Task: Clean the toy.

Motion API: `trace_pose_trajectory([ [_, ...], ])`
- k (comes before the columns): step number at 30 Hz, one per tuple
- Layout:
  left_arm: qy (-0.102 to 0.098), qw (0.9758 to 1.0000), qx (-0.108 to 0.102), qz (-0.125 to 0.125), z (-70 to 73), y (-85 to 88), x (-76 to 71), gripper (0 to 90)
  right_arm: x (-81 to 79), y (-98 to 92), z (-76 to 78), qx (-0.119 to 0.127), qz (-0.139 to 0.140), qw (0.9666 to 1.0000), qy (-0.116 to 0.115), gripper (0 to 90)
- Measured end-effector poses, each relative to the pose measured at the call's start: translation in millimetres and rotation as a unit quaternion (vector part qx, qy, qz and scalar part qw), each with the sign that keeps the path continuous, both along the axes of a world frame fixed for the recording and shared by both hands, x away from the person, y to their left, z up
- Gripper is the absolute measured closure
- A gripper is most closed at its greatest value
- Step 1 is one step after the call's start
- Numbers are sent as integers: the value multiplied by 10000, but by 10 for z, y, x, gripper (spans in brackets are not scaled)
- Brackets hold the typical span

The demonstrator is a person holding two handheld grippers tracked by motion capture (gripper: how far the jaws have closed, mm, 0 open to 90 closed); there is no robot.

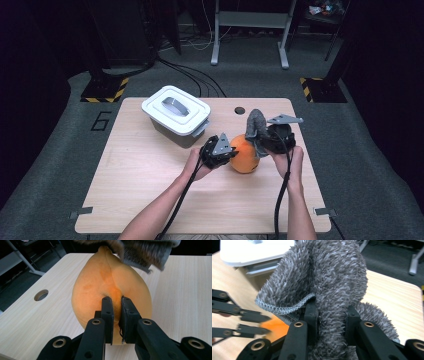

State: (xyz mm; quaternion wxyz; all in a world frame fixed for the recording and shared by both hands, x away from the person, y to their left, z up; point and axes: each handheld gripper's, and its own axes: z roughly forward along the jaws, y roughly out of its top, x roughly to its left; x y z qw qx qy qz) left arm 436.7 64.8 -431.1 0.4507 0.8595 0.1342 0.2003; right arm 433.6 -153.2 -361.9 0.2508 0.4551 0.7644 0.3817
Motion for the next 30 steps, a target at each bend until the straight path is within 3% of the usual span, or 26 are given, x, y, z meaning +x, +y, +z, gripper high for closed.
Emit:
trace_pose_trajectory([
  [2,13,10000,-7,-20,0,-7,-2,823,55,157,-9,-130,141,9998,111,704],
  [8,60,10000,-23,-29,-13,-5,8,823,164,358,-161,-281,454,9977,420,703],
  [12,66,10000,-11,-37,-23,-8,5,823,182,389,-204,-295,499,9971,493,705],
  [16,60,10000,-7,-75,-24,-21,-7,824,184,414,-208,-468,442,9969,446,709],
  [18,72,9999,-10,-104,-25,-27,-13,824,190,416,-202,-698,373,9960,416,711],
  [24,61,9999,-9,-141,-28,-22,-26,825,261,377,-214,-803,37,9960,395,714],
  [30,69,9999,-45,-142,-29,-19,-27,825,365,274,-235,-989,-408,9939,269,713],
])
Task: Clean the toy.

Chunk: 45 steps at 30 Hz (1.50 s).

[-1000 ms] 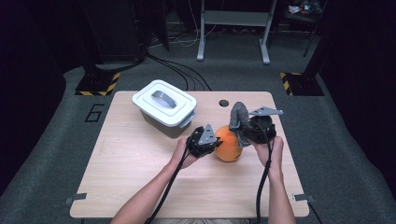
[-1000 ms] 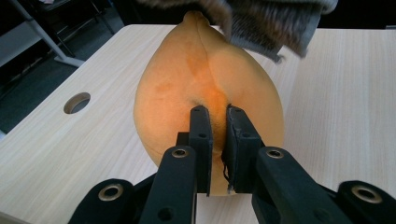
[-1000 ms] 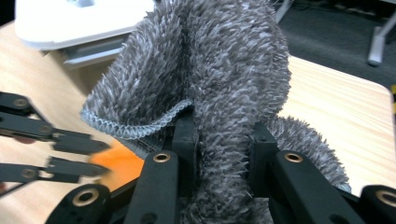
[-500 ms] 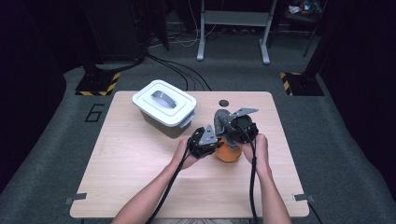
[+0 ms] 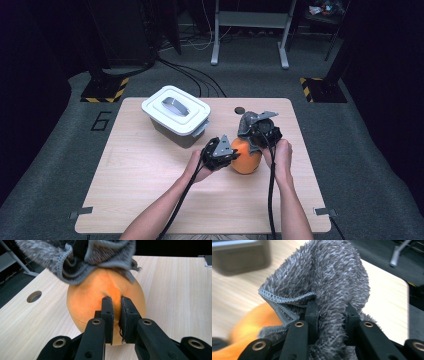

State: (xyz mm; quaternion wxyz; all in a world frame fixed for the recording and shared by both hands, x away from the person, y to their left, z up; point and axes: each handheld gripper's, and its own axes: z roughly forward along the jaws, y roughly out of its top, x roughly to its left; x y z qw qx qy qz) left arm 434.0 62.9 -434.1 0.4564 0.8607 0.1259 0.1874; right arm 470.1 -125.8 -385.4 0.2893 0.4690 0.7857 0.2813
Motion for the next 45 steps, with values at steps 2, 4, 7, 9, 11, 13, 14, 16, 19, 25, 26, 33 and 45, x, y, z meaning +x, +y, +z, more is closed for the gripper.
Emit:
trace_pose_trajectory([
  [2,7,10000,-16,14,0,1,5,824,32,-66,-12,30,-214,9998,8,712],
  [4,22,10000,-16,8,0,0,7,824,38,-90,-11,26,-190,9998,-33,711],
  [7,27,10000,-47,55,-5,10,18,824,-79,-133,89,541,53,9984,-163,712],
  [9,54,9999,-77,92,-8,16,25,824,-175,-103,155,758,338,9964,-184,711],
  [11,54,9999,-81,109,-9,18,26,824,-264,-26,198,826,606,9946,-177,711],
  [13,41,9999,-81,106,-8,16,23,824,-306,59,189,791,819,9935,-87,710],
  [14,41,9999,-81,106,-8,16,23,823,-306,59,189,791,819,9935,-87,710],
  [16,15,10000,-36,83,-3,14,21,824,-314,183,106,666,958,9931,99,709],
  [19,37,10000,-1,84,-8,12,19,823,-278,223,22,546,954,9938,173,709],
  [25,57,9999,-53,82,-11,8,14,823,-222,176,18,385,627,9973,38,708],
  [26,57,9999,-53,82,-11,8,14,823,-222,176,18,385,627,9973,38,708],
  [33,78,9999,-53,76,-15,13,18,822,-92,17,8,187,123,9997,-138,708],
  [45,116,9998,-47,150,-22,35,31,817,-87,-328,80,260,-451,9978,-409,702],
])
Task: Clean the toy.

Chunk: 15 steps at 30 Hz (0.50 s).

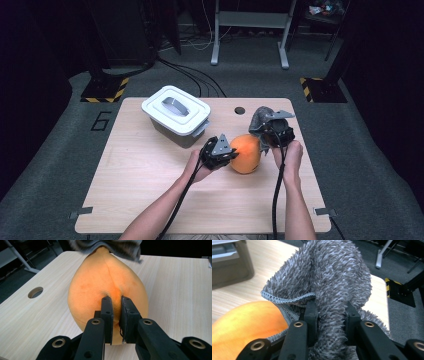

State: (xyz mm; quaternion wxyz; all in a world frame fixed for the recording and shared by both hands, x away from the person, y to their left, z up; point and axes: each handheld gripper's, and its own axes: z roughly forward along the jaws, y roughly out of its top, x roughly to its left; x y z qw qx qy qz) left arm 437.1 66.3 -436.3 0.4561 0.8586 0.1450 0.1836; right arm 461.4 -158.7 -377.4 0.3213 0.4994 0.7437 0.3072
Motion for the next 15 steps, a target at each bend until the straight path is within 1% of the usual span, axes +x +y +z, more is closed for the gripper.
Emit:
trace_pose_trajectory([
  [1,0,10000,0,0,0,0,0,816,0,0,0,0,0,10000,0,702],
  [2,4,10000,6,16,-1,6,7,815,-45,-73,21,32,-56,10000,-43,701],
  [4,5,10000,-1,8,-1,6,10,814,-102,-147,29,110,-93,9998,-107,700],
  [5,3,10000,2,16,-1,4,10,813,-131,-184,28,92,-99,9998,-131,699],
  [6,-3,10000,0,26,-2,1,9,812,-162,-212,25,129,-143,9998,-103,699],
  [8,19,10000,-3,28,-2,3,12,812,-214,-281,3,120,-149,9997,-155,698],
  [10,23,10000,-4,40,-3,3,12,812,-230,-297,-6,115,-166,9997,-149,698],
  [12,26,10000,-26,64,-5,6,18,812,-277,-366,-51,146,-215,9996,-119,698],
  [15,25,10000,-21,66,-5,8,19,812,-293,-402,-88,167,-260,9995,-85,698],
])
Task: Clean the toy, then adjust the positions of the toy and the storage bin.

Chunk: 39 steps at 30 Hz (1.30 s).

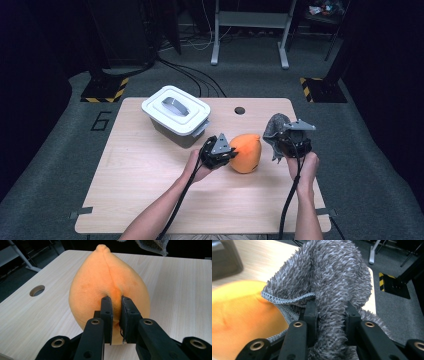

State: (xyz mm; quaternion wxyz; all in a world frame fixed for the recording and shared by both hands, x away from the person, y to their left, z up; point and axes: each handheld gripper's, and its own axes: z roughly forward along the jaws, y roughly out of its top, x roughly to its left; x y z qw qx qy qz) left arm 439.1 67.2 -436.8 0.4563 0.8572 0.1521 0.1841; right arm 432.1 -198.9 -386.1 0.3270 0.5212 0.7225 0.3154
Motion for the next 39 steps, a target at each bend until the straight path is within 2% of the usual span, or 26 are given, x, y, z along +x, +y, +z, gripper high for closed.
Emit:
trace_pose_trajectory([
  [11,31,10000,6,25,-2,20,8,812,19,-201,-350,123,-267,9990,339,689],
  [17,22,10000,20,63,1,21,10,812,24,-277,-448,149,-345,9984,428,682],
  [23,53,9999,15,99,-1,33,15,812,5,-398,-651,254,-494,9963,657,682],
  [33,40,9999,-22,158,-10,32,15,811,-73,-530,-842,266,-673,9936,865,676],
  [38,58,9999,-8,155,-8,32,15,810,-94,-582,-954,266,-788,9916,993,637],
  [39,64,9999,-15,160,-10,32,15,811,-87,-598,-1018,276,-787,9912,1030,589],
])
